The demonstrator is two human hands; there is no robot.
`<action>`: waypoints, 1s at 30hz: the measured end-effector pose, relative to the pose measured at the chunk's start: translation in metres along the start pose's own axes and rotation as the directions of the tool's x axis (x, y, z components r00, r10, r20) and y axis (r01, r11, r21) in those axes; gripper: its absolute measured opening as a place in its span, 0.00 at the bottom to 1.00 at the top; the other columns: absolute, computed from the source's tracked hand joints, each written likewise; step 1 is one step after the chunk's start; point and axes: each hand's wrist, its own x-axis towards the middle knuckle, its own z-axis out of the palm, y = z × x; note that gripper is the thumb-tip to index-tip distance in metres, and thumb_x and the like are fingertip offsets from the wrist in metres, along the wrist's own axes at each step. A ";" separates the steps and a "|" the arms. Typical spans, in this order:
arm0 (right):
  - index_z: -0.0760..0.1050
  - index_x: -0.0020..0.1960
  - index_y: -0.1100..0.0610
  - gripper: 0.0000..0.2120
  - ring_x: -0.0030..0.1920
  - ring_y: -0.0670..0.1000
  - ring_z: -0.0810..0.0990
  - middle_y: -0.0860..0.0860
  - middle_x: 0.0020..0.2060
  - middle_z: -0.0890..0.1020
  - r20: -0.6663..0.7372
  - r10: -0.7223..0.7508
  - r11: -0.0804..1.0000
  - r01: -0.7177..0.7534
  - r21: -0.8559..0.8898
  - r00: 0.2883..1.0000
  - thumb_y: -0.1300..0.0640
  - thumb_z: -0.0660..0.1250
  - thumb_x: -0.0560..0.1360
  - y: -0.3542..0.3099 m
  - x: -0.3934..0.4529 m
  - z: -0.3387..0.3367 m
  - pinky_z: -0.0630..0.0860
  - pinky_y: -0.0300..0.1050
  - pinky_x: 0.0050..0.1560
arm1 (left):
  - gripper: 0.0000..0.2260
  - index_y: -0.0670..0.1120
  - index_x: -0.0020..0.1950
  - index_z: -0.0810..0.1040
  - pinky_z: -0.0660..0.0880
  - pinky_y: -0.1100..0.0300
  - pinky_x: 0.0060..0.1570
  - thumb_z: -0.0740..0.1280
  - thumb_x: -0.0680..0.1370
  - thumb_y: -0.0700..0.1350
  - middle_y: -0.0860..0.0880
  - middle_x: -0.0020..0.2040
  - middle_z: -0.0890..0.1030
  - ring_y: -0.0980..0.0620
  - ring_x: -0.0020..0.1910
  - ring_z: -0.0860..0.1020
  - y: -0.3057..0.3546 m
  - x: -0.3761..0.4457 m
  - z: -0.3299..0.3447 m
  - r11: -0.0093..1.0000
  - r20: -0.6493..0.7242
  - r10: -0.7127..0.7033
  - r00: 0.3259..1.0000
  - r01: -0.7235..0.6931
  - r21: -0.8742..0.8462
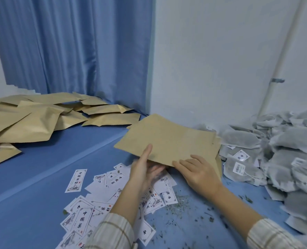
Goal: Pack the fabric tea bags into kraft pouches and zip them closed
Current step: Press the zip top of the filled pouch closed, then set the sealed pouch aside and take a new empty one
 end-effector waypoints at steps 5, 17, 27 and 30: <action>0.84 0.46 0.56 0.08 0.35 0.50 0.82 0.50 0.39 0.84 0.037 -0.086 0.992 0.082 0.099 0.996 0.60 0.65 0.75 -0.015 0.003 -0.045 0.80 0.43 0.39 | 0.12 0.39 0.62 0.73 0.78 0.56 0.34 0.62 0.79 0.36 0.45 0.49 0.81 0.47 0.43 0.79 0.001 -0.027 0.008 0.988 -0.165 0.136 0.977 -0.121 0.101; 0.77 0.51 0.51 0.14 0.42 0.48 0.83 0.50 0.45 0.84 0.727 0.554 -0.449 -0.590 0.672 0.406 0.44 0.58 0.77 -0.052 0.101 -0.128 0.81 0.44 0.48 | 0.33 0.48 0.71 0.69 0.70 0.59 0.47 0.57 0.69 0.24 0.45 0.58 0.78 0.47 0.52 0.75 0.037 -0.114 0.016 -0.157 0.439 0.789 0.430 -0.550 0.820; 0.76 0.48 0.63 0.06 0.37 0.51 0.81 0.58 0.43 0.82 0.856 0.516 -0.717 -0.559 0.415 -0.026 0.64 0.60 0.78 -0.056 0.051 -0.128 0.79 0.43 0.31 | 0.50 0.59 0.76 0.40 0.46 0.50 0.72 0.73 0.66 0.54 0.49 0.78 0.43 0.48 0.76 0.41 0.010 -0.130 -0.003 -0.428 0.377 -0.062 0.924 -0.366 0.826; 0.76 0.51 0.65 0.06 0.39 0.53 0.81 0.58 0.41 0.82 0.904 0.423 -0.784 -0.527 0.329 -0.064 0.65 0.63 0.76 -0.066 0.029 -0.121 0.80 0.44 0.32 | 0.49 0.58 0.77 0.47 0.53 0.50 0.73 0.73 0.64 0.54 0.53 0.78 0.47 0.53 0.76 0.47 -0.012 -0.133 0.006 0.133 0.408 -0.232 0.883 -0.387 0.912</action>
